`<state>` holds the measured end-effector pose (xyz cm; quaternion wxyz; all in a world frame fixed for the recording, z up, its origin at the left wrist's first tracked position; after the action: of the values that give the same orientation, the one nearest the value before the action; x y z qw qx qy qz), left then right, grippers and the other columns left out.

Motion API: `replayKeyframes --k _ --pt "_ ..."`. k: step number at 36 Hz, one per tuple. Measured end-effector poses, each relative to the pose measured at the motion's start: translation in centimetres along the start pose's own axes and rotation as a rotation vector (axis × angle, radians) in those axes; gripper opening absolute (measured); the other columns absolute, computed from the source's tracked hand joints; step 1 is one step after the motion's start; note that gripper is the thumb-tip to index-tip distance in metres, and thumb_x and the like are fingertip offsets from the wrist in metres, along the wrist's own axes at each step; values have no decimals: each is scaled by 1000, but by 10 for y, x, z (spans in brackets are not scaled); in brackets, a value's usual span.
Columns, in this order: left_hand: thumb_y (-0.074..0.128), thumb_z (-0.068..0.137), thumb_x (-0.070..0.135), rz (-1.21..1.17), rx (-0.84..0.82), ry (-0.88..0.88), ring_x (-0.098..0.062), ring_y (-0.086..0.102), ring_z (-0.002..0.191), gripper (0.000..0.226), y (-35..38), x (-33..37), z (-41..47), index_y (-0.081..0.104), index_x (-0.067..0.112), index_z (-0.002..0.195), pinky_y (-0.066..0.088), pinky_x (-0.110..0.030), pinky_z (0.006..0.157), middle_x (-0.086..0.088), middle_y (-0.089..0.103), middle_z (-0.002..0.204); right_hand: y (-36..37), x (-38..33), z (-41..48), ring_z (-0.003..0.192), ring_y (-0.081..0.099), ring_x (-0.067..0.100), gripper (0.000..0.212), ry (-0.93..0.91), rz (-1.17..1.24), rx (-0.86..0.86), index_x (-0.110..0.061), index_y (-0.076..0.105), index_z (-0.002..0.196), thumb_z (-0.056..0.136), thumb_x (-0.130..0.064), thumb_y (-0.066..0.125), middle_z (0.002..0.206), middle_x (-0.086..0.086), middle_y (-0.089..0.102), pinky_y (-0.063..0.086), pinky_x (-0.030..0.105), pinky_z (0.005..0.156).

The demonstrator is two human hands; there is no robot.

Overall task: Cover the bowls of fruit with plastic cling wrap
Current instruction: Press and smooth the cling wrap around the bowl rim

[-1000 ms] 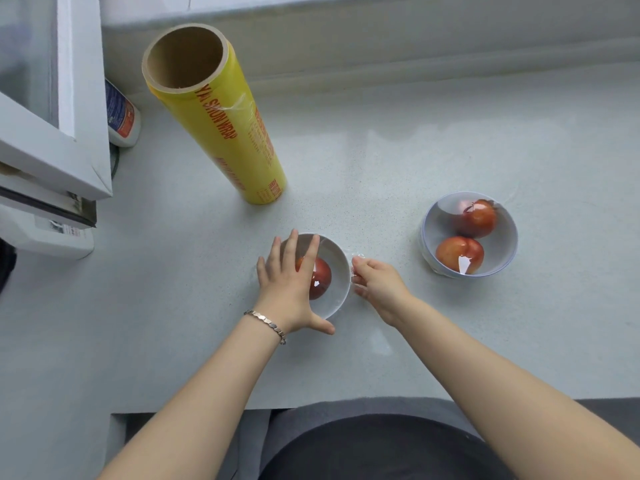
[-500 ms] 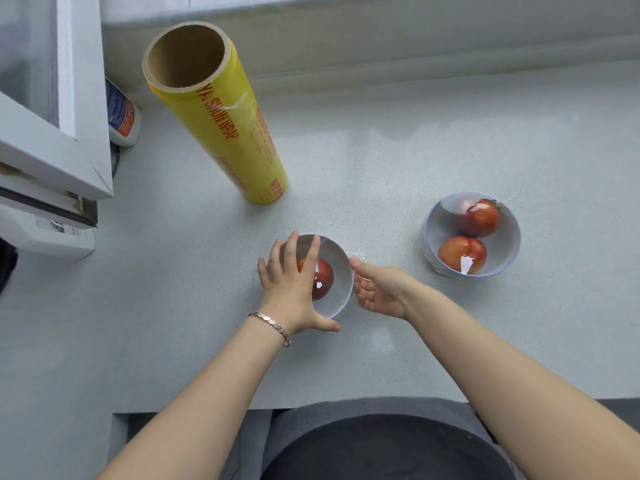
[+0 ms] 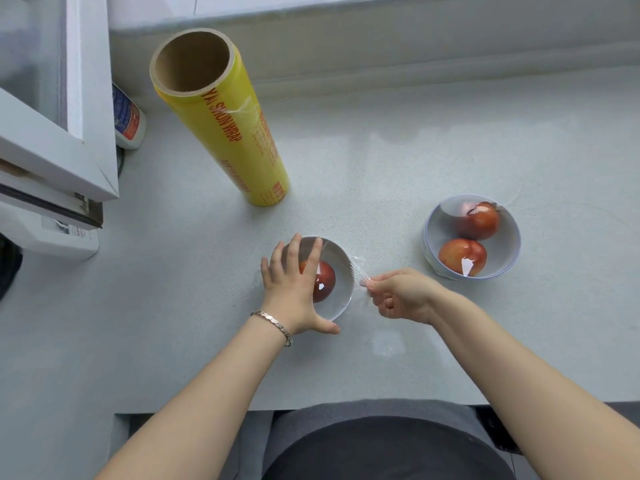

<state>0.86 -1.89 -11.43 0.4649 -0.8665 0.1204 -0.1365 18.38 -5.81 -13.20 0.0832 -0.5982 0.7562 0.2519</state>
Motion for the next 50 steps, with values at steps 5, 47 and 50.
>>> replayKeyframes --k 5,47,50 --pt "76 47 68 -2 0 -7 -34 -18 139 143 0 2 -1 -22 29 143 -5 -55 114 -7 -22 150 2 -9 -3 56 39 9 11 -70 -109 48 -7 60 79 88 -1 56 64 1 45 41 18 61" --pt "70 49 74 19 29 -143 -39 -1 136 141 0 14 -3 -22 25 144 7 -52 114 -12 -16 150 23 9 46 52 37 15 19 -622 -212 633 -13 41 80 95 -24 47 58 0 39 36 18 52" --pt "68 49 76 -27 28 -163 -38 -4 137 140 1 14 -5 -21 24 144 6 -49 114 -10 -18 150 26 4 50 60 43 16 23 -536 -301 592 -12 46 78 93 -29 50 63 0 47 36 27 60"
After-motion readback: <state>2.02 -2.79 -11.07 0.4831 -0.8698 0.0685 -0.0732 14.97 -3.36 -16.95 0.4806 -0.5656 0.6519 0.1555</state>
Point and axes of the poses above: each hand's wrist, its own z-axis towards the middle knuckle, its own y-axis out of the palm, x = y × z, the point moved 2 cm from there along z, towards the middle knuckle
